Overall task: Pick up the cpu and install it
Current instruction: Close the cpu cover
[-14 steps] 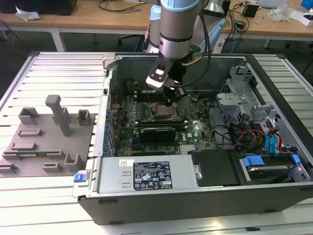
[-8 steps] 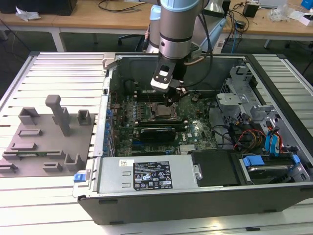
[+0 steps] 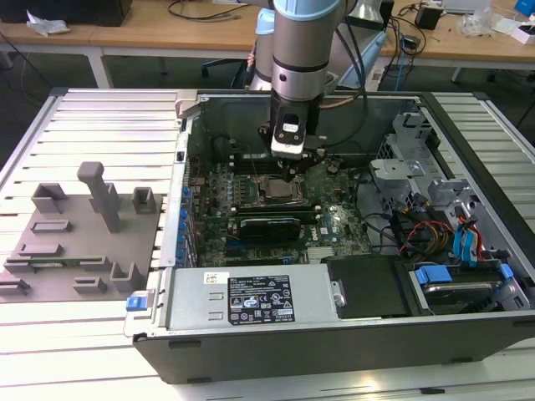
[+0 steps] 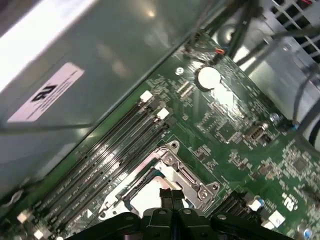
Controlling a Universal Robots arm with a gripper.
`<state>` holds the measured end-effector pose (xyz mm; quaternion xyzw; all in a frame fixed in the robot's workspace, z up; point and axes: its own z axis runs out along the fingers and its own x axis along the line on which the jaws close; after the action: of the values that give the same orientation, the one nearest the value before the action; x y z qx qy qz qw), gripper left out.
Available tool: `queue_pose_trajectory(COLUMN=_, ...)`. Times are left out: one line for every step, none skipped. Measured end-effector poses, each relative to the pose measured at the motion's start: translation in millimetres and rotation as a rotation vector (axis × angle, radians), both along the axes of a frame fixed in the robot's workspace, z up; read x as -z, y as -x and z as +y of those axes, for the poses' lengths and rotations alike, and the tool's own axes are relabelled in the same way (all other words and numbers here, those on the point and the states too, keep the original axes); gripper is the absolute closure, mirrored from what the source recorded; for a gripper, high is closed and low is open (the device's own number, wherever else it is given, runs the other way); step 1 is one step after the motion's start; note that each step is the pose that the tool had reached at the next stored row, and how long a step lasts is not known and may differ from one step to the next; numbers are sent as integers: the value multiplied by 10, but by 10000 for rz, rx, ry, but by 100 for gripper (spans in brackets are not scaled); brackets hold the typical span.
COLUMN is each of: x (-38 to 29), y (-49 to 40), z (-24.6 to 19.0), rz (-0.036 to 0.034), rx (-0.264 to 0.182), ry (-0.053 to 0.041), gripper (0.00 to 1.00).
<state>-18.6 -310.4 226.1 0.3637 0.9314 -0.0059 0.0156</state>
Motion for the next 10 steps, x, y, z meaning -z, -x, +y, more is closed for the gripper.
queue_pose_trajectory(x=0, y=0, z=0, rz=0, rx=-278, ry=3, gripper=89)
queue_pose_trajectory(x=0, y=0, z=0, rz=0, rx=-468, ry=4, gripper=89)
queue_pose_trajectory(x=1, y=0, z=0, rz=0, rx=-751, ry=7, gripper=89)
queue_pose_trajectory(x=1, y=0, z=0, rz=0, rx=-1013, ry=9, gripper=89)
queue_pose_trajectory(x=1, y=0, z=0, rz=0, rx=-1236, ry=11, gripper=89)
queue_pose_trajectory(x=1, y=0, z=0, rz=0, rx=-1481, ry=13, gripper=89)
queue_pose_trajectory(x=1, y=0, z=0, rz=0, rx=-1738, ry=15, gripper=89)
queue_pose_trajectory(x=2, y=0, z=0, rz=0, rx=-1913, ry=16, gripper=89)
queue_pose_trajectory(x=2, y=0, z=0, rz=0, rx=-2234, ry=18, gripper=89)
queue_pose_trajectory(x=3, y=0, z=0, rz=0, rx=-2507, ry=18, gripper=89)
